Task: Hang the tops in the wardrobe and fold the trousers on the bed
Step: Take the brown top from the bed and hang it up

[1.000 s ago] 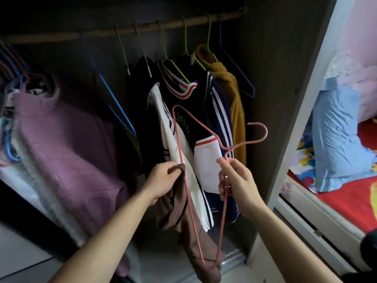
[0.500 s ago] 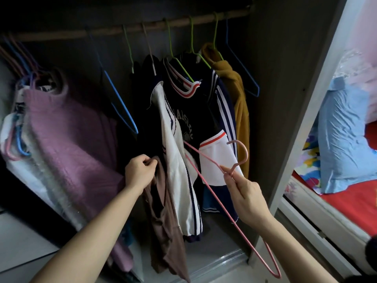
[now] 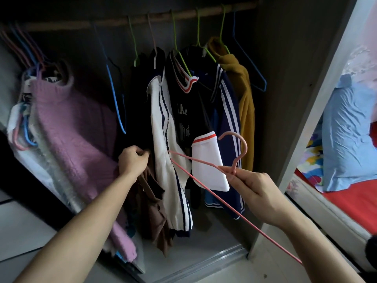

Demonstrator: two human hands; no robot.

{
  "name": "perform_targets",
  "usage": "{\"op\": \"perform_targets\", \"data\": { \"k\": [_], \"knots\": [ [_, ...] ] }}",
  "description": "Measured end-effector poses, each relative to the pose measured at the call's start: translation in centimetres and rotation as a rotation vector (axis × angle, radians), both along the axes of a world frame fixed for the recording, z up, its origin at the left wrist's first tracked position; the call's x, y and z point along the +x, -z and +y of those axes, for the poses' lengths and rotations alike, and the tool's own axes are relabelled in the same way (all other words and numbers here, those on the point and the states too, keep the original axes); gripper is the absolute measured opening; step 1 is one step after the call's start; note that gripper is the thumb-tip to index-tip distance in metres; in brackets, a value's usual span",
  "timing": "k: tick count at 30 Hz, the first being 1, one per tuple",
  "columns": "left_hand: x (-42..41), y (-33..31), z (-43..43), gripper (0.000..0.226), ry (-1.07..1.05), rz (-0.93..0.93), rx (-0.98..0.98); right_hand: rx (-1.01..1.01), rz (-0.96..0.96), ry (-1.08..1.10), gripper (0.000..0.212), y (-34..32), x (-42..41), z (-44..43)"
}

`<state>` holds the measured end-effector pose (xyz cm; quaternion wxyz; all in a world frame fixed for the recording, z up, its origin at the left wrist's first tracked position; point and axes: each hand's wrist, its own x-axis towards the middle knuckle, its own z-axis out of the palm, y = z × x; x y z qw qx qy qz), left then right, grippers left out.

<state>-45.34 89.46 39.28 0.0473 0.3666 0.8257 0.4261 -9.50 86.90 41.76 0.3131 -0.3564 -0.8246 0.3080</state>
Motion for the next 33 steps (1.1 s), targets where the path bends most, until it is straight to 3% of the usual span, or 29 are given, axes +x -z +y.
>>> {"op": "perform_targets", "data": {
  "k": [3, 9, 21, 25, 33],
  "knots": [
    [0.7, -0.3, -0.1, 0.022, 0.043, 0.046, -0.003, 0.017, -0.043, -0.029, 0.061, -0.8, -0.3, -0.6],
    [2.3, -0.5, -0.1, 0.017, 0.146, 0.155, -0.040, 0.098, -0.010, -0.002, 0.032, -1.8, -0.5, -1.3],
    [3.0, 1.5, 0.7, 0.017, 0.046, 0.031, -0.093, 0.117, -0.020, 0.016, 0.034, -2.3, 2.2, -2.1],
    [4.4, 1.5, 1.0, 0.016, 0.079, 0.047, -0.087, 0.130, -0.014, -0.012, 0.020, -2.2, 2.2, -2.7],
    [5.0, 2.6, 0.4, 0.013, 0.051, -0.027, -0.073, 0.078, 0.014, 0.002, 0.033, -1.9, 2.9, -3.5]
  ]
}}
